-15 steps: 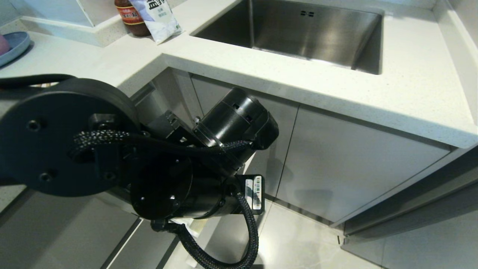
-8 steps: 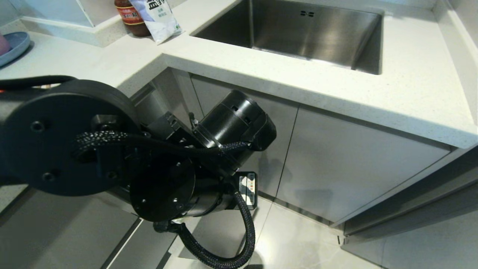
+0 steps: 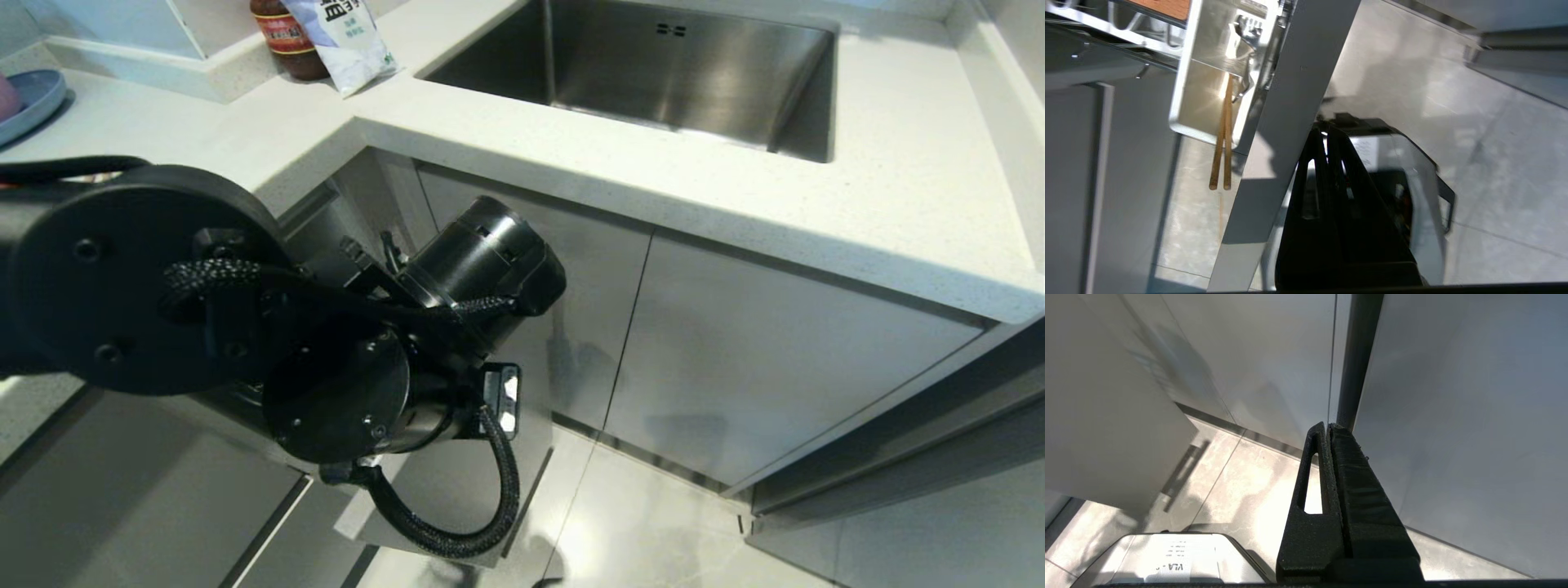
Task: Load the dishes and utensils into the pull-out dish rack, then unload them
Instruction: Close the cupboard
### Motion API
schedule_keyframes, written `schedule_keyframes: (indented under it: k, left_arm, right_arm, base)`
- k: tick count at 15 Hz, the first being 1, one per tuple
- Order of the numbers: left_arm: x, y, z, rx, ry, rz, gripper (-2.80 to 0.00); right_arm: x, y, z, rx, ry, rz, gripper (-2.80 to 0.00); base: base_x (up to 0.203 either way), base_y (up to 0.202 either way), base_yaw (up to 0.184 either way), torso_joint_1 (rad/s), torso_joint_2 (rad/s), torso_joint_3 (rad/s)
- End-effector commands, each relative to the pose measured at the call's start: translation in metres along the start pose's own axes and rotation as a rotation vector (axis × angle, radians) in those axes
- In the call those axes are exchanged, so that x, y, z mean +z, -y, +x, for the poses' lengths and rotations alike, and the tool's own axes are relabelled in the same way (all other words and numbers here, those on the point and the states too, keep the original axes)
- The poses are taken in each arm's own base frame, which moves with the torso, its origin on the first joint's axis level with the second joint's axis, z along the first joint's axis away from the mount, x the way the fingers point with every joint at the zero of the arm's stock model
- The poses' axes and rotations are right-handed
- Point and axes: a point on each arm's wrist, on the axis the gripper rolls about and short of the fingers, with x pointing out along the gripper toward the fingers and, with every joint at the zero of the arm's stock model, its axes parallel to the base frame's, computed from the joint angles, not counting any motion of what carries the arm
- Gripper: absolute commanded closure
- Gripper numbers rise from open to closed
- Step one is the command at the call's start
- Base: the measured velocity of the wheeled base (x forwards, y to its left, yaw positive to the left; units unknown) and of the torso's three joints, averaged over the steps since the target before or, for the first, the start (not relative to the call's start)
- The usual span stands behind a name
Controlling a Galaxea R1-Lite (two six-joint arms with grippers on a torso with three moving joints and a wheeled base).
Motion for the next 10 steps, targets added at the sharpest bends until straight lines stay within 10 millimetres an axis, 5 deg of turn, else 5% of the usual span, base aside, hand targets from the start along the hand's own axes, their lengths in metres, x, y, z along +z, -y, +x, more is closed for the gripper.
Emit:
schedule_keyframes:
  k: [1,10]
  left_arm:
    - [0.002,-0.01,0.002,0.033,0.0,0.007,0.0]
    - [0.013,-0.057,0.014,0.151,-0.021,0.076,0.0]
  right_arm:
    - [0.0,0.0,0.0,0.0,0.001,0.0,0.0]
    - [0.0,0.0,0.0,0.0,0.002,0.0,0.0]
  base:
    - [0.0,0.0,0.0,0.0,0.0,0.0]
    - [0.0,0.0,0.0,0.0,0.0,0.0]
